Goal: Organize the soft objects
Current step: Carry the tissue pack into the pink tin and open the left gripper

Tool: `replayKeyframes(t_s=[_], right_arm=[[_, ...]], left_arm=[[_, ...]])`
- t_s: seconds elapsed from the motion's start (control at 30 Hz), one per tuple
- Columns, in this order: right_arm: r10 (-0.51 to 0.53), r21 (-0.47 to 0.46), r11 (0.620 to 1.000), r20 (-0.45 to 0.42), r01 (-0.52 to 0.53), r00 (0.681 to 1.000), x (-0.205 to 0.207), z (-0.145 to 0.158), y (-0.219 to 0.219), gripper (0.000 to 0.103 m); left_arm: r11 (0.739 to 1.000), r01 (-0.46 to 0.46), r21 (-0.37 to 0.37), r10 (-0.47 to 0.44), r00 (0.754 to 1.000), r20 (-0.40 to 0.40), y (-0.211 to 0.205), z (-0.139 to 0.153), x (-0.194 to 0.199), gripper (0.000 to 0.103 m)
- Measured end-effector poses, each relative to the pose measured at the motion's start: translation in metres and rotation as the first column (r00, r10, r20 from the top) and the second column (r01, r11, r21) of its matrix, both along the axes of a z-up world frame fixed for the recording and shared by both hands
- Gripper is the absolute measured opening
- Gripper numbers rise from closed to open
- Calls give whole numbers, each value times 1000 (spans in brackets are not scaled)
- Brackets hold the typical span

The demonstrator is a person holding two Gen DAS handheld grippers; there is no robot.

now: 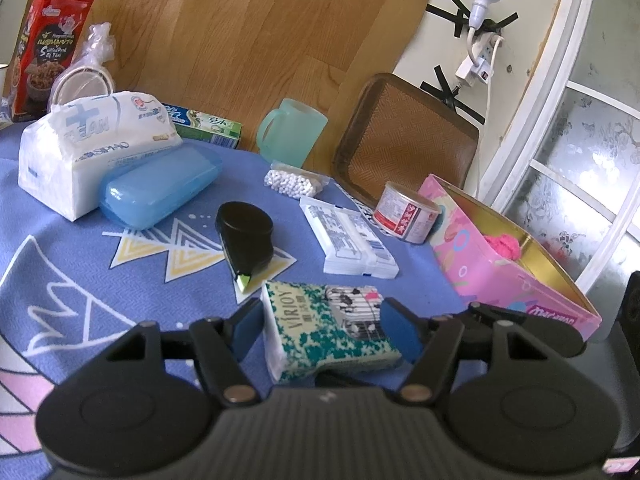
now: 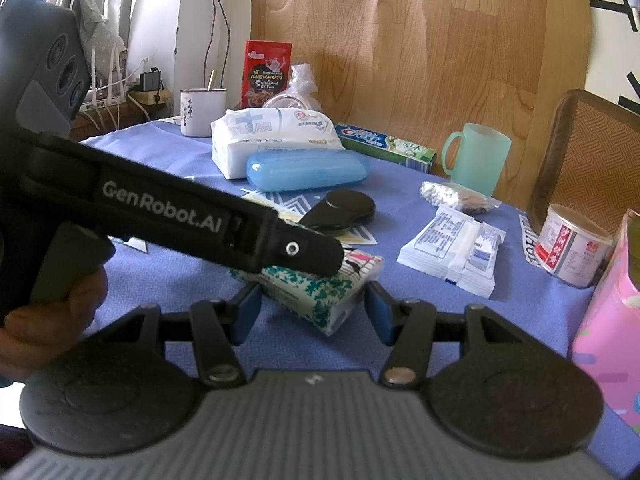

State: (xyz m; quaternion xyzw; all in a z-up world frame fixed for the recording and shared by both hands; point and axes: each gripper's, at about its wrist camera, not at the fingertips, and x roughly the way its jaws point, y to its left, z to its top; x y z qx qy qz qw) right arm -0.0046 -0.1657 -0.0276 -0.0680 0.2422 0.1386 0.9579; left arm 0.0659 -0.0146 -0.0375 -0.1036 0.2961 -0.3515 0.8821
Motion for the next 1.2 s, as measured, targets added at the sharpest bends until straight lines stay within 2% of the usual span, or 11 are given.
replayKeyframes(t_s=[0.13,0.33,0.57,0.7,0.8,0.87,0.93,0.97,1.03,1.13,1.2], right_arm=[[-9,-16,1000,37,10,999,-6,1,2,59],[-44,-64,996,156,54,987,-30,6,4,59],[-158,-41,984,265,175,951,-52,24,-29,58],[-265,-39,955,327,294,907,-70,36,-65,58],[-360,-34,917,361,398,860,-84,42,-99,59],[-428,-30,881,373,472,823,-89,46,-123,59],[-484,-56,839,378,542,789,-84,45,-144,64],[-524,-85,801,378,592,763,-78,42,-154,70],[-611,-110,723,359,682,706,-73,36,-172,70],[-656,29,725,332,688,678,-90,37,-193,70],[-669,65,721,328,690,667,-91,36,-195,70]], left_arm=[[1000,-1,2,1,1000,13,-2,2,-4,65],[1000,11,2,-11,999,46,-13,21,-18,65],[994,109,33,-112,984,136,-62,55,-28,65],[975,217,45,-222,958,180,-115,76,-33,65],[953,295,66,-302,929,212,-164,87,-40,66],[940,330,81,-340,915,218,-202,93,-43,78],[936,333,110,-350,913,211,-234,93,-41,81],[938,316,140,-340,916,211,-248,91,-39,80],[947,273,170,-303,934,188,-257,85,-34,78],[957,254,142,-276,946,169,-239,80,-30,79],[966,215,145,-239,955,178,-222,77,-28,79]])
